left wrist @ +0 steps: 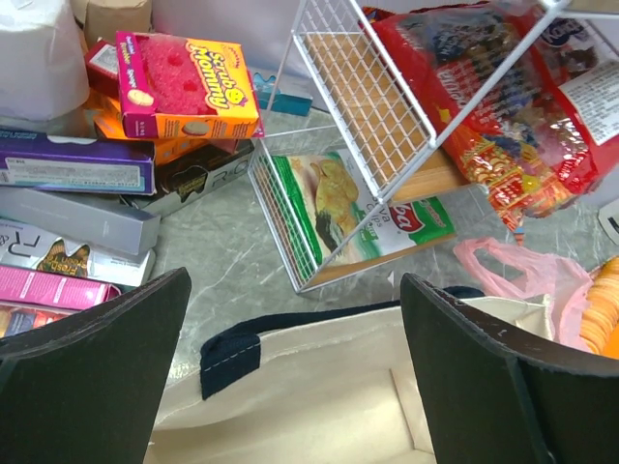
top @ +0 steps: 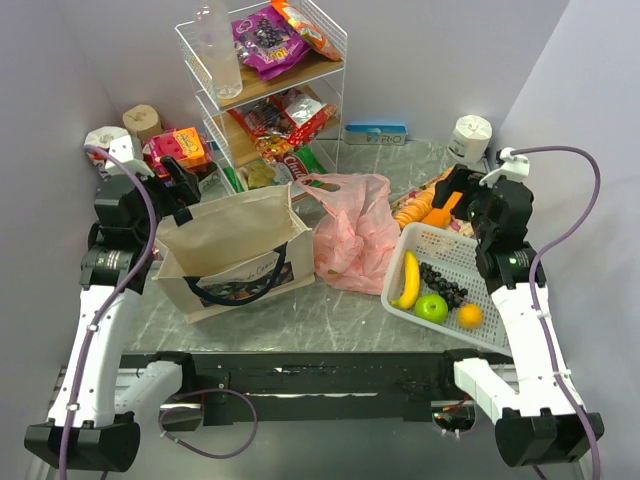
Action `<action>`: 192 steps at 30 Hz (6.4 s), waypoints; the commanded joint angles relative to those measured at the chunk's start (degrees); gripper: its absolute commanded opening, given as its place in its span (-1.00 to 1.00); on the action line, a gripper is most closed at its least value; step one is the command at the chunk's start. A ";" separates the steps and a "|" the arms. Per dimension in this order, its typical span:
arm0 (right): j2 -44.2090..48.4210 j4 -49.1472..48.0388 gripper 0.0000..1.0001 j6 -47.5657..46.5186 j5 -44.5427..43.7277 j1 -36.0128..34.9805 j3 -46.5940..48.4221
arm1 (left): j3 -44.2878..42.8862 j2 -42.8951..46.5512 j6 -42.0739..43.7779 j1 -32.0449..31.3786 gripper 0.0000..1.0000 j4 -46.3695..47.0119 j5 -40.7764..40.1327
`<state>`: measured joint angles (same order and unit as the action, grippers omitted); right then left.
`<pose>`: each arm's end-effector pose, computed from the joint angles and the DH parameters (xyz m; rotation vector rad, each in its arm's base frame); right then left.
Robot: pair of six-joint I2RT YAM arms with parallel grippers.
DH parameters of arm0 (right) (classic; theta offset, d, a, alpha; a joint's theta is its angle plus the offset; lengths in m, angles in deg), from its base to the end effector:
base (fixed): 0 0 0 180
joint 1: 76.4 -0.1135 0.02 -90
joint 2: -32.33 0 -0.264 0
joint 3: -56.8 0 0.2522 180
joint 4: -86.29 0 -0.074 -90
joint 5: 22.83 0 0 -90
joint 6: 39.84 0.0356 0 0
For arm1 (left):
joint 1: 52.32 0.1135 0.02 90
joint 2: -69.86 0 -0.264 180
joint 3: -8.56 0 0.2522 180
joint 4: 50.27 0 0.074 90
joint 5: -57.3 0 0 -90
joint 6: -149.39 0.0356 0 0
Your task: Place the mixed food into the grocery bags and tie them
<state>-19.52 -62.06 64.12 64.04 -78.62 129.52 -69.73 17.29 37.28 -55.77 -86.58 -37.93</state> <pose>0.2001 0.0058 0.3905 0.2197 1.7475 0.1574 0.1942 -0.0085 0.4125 -0.3512 1.7259 -0.2449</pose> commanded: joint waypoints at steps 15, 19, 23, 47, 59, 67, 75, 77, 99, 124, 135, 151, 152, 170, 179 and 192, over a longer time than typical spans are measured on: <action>-3.60 -1.54 0.97 5.11 11.04 -0.33 1.60 | -10.52 -7.61 12.52 -25.34 0.93 -19.70 16.14; -3.87 -2.77 0.97 6.43 13.15 -0.94 0.37 | -9.65 -7.72 12.36 -29.34 0.93 -24.21 18.85; -3.87 -3.03 0.97 7.22 14.74 -2.00 -1.38 | -8.24 -6.22 11.83 -30.04 0.93 -24.30 20.61; -9.67 -1.46 0.82 15.57 17.38 -16.59 1.24 | -4.11 -24.31 -24.45 -33.74 -0.98 3.01 19.20; -12.39 1.61 0.89 23.30 18.96 -16.94 5.81 | -15.53 -32.60 -22.83 -37.69 0.87 6.20 12.98; -11.34 3.99 0.91 27.17 19.13 -17.47 5.91 | -13.95 -17.49 -7.79 -37.52 0.93 -4.15 -2.10; -16.07 5.23 0.90 31.13 18.26 -25.63 7.92 | -21.16 -18.61 1.71 -28.64 0.93 -27.01 -13.13; -17.13 4.79 0.90 32.80 18.08 -28.18 8.54 | -20.64 -20.10 3.81 -26.01 0.93 -27.37 -8.95; -30.77 21.73 -1.00 28.43 4.74 -33.12 23.48 | -9.82 -15.81 -0.13 -19.32 -0.98 -16.30 -4.24; -29.88 24.13 -1.00 21.64 7.70 -26.35 21.28 | -12.71 -8.60 2.50 -19.32 0.93 -8.22 -4.07; -30.23 20.26 -1.00 20.50 11.13 -26.26 21.02 | -36.01 -20.19 14.71 -19.32 0.93 12.39 -11.81; -27.25 15.60 -1.00 20.67 15.62 -26.26 18.21 | -45.50 -35.39 25.53 -15.81 0.93 27.29 -11.12; -26.98 15.60 -1.00 20.59 15.53 -26.26 18.03 | -46.03 -35.66 25.71 -15.63 0.93 27.73 -10.76; -23.73 15.86 -1.00 21.02 14.65 -26.26 16.28 | -55.26 -44.19 25.27 -12.03 0.93 24.92 -0.22; -22.41 16.04 -1.00 20.94 13.68 -26.35 15.49 | -55.70 -45.60 24.57 -11.59 0.70 25.36 2.24; -21.88 16.21 -1.00 20.50 13.42 -26.35 15.22 | -54.30 -43.75 24.66 -11.59 -0.55 33.44 4.44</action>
<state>-44.59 -43.09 84.99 78.18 -105.33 145.03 -122.56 -28.87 61.76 -67.35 -62.34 -35.79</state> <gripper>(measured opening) 0.013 0.648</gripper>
